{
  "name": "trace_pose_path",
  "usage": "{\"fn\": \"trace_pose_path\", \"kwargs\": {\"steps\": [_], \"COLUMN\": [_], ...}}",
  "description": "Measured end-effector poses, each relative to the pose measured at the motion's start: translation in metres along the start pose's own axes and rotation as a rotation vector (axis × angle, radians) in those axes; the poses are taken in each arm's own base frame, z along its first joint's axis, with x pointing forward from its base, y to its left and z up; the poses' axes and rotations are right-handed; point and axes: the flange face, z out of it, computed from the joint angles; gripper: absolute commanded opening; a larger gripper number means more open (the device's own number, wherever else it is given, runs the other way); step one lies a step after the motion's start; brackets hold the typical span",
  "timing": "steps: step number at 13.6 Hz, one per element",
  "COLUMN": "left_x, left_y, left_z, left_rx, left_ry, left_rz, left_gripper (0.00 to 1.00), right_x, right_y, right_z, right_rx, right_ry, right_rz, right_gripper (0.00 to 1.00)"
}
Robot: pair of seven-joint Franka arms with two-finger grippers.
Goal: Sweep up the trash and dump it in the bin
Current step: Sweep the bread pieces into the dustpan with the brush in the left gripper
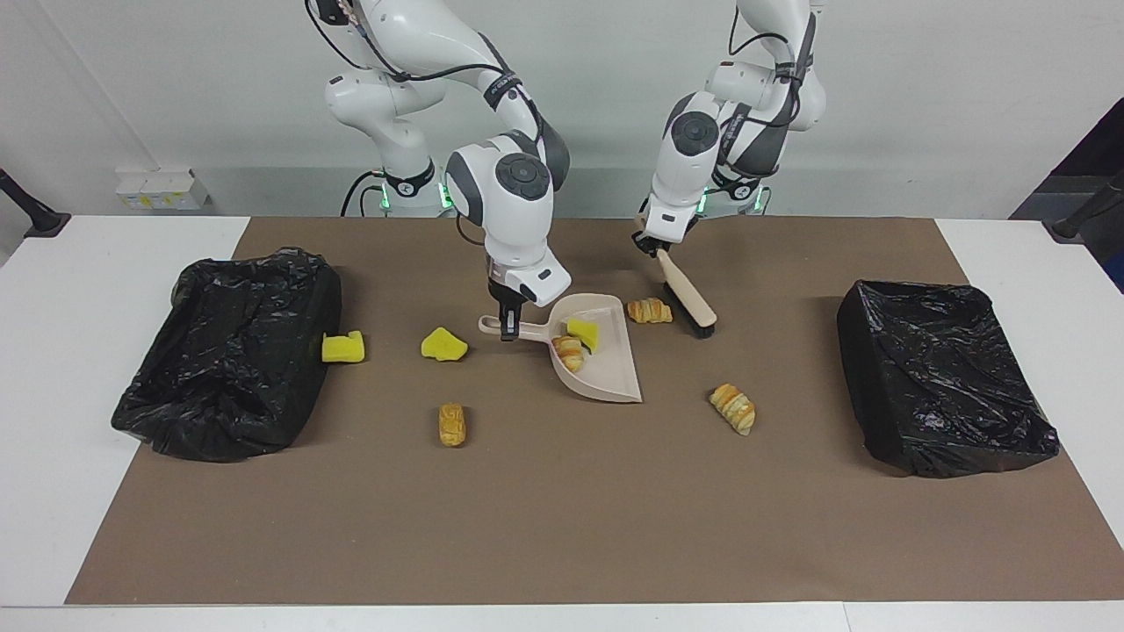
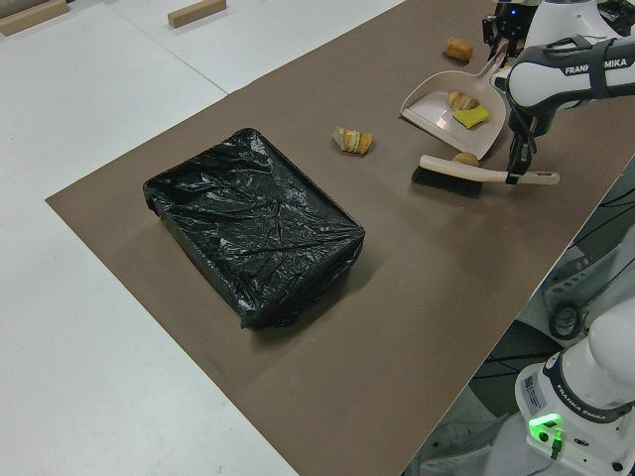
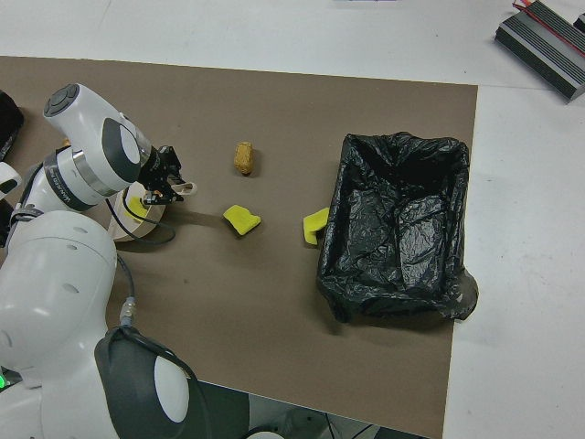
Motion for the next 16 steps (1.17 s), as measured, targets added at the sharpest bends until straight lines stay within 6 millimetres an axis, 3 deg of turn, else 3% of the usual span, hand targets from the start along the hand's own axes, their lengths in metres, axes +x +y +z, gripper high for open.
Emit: {"fn": "trace_pose_path", "kwargs": {"steps": [3,7,10,13,16], "left_x": [-0.001,0.005,0.019,0.076,0.162], "left_y": [0.032,0.075,0.077,0.049,0.007], "left_z": [-0.003,-0.031,-0.048,-0.067,-0.089], "left_rx": [-0.108,-0.177,-0.186,-0.083,-0.009], "left_ry": [0.044,0.075,0.096,0.159,0.201], "left_rz": [0.040,0.115,0.183,0.270,0.395], "left_gripper": [0.00,0.00,0.00,0.00,0.00], "right_x": [0.000,0.000,0.000,0.000,0.000], "right_y": [0.000,0.000,0.000,0.000,0.000], "right_z": [0.000,0.001,0.001,0.001,0.001], "right_rx": [0.000,0.001,0.001,0.001,0.001], "right_ry": [0.000,0.000,-0.001,-0.001,-0.001], "right_rz": [0.000,0.000,0.000,0.000,0.000], "right_gripper": [0.00,0.00,0.00,0.00,0.00]}}
